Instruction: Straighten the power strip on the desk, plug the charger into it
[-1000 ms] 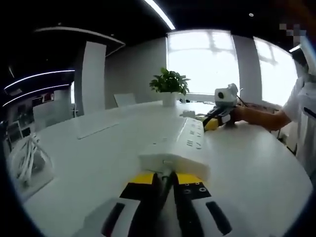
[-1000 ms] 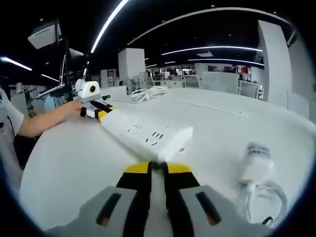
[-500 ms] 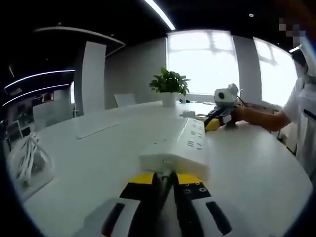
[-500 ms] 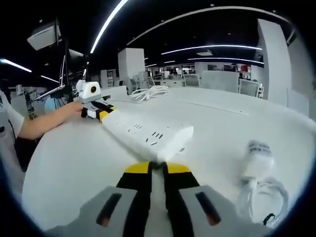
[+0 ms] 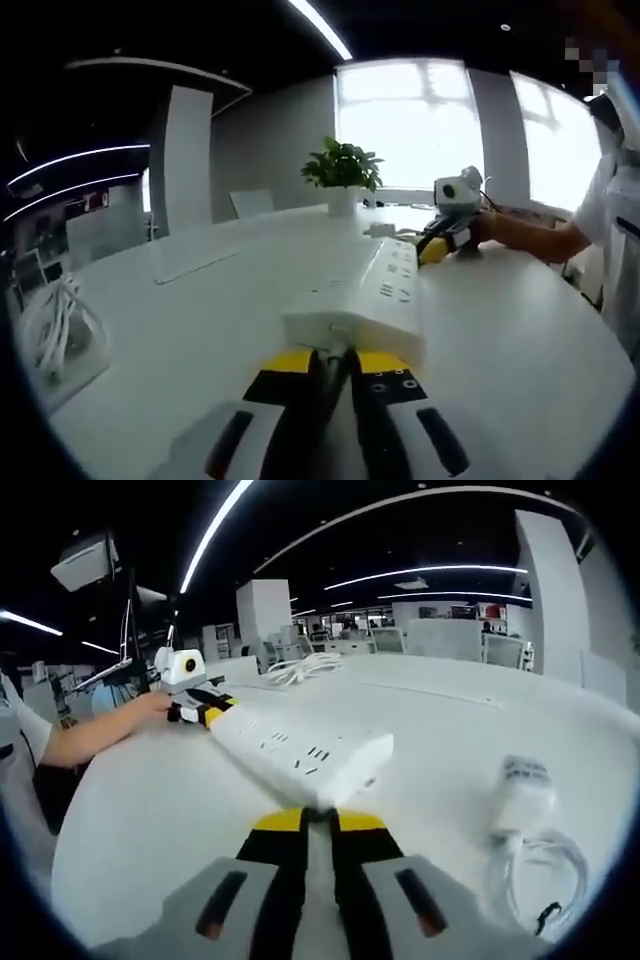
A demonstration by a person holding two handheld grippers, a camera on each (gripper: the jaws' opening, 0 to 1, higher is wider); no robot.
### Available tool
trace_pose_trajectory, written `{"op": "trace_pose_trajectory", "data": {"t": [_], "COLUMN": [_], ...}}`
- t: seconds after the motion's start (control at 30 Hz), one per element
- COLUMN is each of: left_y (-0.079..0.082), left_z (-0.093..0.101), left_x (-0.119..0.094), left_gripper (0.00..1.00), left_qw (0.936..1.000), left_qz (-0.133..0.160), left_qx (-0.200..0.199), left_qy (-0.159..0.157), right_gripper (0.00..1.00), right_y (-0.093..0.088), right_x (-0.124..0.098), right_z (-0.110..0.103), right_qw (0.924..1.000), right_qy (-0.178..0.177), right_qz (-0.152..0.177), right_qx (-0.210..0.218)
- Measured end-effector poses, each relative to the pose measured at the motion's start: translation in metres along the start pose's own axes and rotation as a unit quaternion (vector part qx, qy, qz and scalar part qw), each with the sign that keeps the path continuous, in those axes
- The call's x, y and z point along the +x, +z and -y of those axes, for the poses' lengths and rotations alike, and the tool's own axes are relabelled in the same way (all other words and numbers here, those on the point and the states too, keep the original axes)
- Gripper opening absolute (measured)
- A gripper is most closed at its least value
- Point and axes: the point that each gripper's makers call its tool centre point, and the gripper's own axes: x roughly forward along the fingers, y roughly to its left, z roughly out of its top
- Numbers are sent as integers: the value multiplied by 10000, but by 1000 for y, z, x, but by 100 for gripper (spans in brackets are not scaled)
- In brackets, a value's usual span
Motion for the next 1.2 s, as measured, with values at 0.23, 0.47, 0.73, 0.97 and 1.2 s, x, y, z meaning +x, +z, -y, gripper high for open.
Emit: {"op": "trace_pose_trajectory", "data": {"t": [0.23, 0.47, 0.73, 0.97, 1.2], "left_y": [1, 1, 2, 3, 4], "left_z": [-1, -2, -3, -2, -4], "left_x": [2, 2, 4, 5, 8], "left_gripper": [16, 16, 16, 16, 16], "left_qw": [9999, 9999, 9999, 9997, 9996], "left_qz": [9, 8, 11, 11, 18], "left_qx": [100, 104, 78, 19, 28], "left_qy": [-33, -54, -152, -223, -294], "right_gripper": [9, 9, 9, 8, 8], "right_y": [-1, -1, -1, -2, -3], "right_x": [-3, -3, -6, -8, -11], "right_z": [-2, -3, -5, -5, -5], "right_qw": [10000, 9999, 9999, 9999, 9998], "right_qy": [4, -11, -20, -18, -35], "right_qz": [-6, -13, -61, -115, -177], "right_qx": [50, 138, 138, 85, 17]}}
